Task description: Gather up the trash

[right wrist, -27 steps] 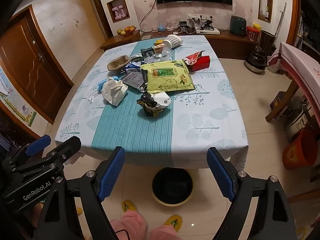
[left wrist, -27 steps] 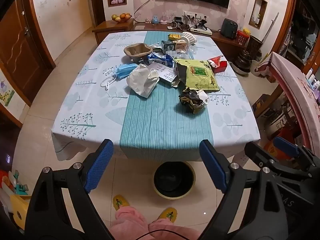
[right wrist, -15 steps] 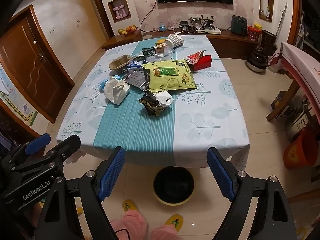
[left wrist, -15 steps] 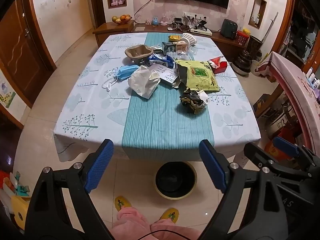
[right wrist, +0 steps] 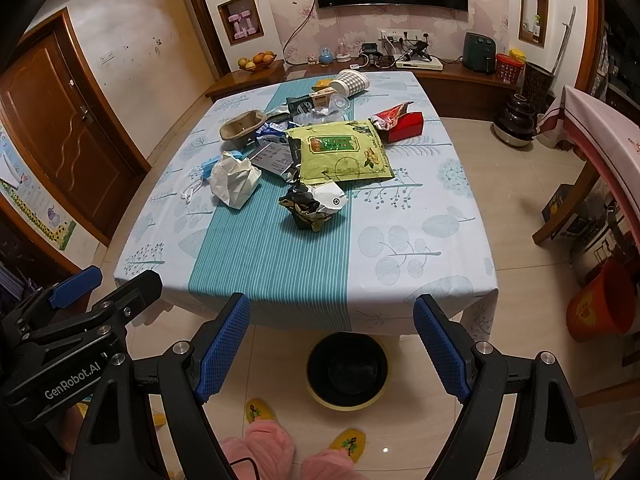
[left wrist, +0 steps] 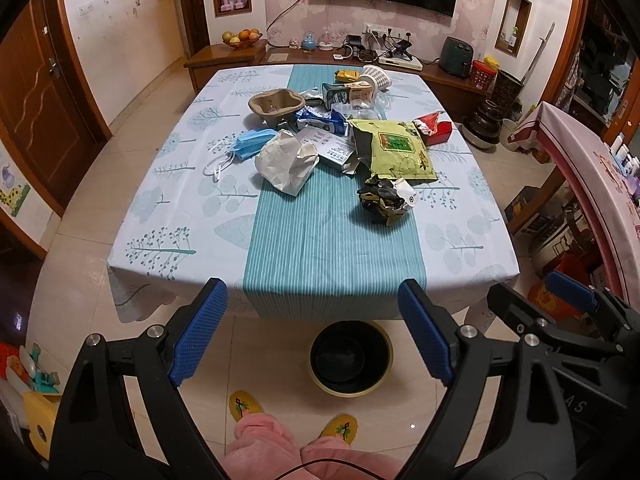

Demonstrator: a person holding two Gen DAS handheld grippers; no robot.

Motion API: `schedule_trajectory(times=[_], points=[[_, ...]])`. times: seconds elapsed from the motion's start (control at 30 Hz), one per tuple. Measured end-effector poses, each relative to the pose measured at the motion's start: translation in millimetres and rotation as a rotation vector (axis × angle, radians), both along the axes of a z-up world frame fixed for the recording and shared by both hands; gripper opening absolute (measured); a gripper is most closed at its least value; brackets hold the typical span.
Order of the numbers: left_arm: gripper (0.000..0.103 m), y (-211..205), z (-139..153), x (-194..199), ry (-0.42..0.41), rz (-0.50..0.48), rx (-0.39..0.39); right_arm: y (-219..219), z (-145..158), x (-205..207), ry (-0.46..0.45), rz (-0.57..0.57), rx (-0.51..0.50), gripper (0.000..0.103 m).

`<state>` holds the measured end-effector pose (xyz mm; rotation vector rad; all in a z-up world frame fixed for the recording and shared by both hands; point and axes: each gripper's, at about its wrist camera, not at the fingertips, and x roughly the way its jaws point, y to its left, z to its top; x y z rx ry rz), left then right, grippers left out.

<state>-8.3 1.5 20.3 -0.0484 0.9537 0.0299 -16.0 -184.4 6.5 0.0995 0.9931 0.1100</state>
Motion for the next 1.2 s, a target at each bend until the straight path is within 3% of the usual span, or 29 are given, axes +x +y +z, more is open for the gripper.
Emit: schedule_trajectory(times=[0.67,1.2], points=[[0.084,4.1,-4.3,-8.7,-0.017,0.002,0.000,8.5,16.0,-11.3,-0.019,0.009,0.007,0.086],[0.084,11.5,9.3,-8.0,-0.023,0.014,0.003,14.5,29.6,-6.6,-0.048,0.020,0.026,0.086]])
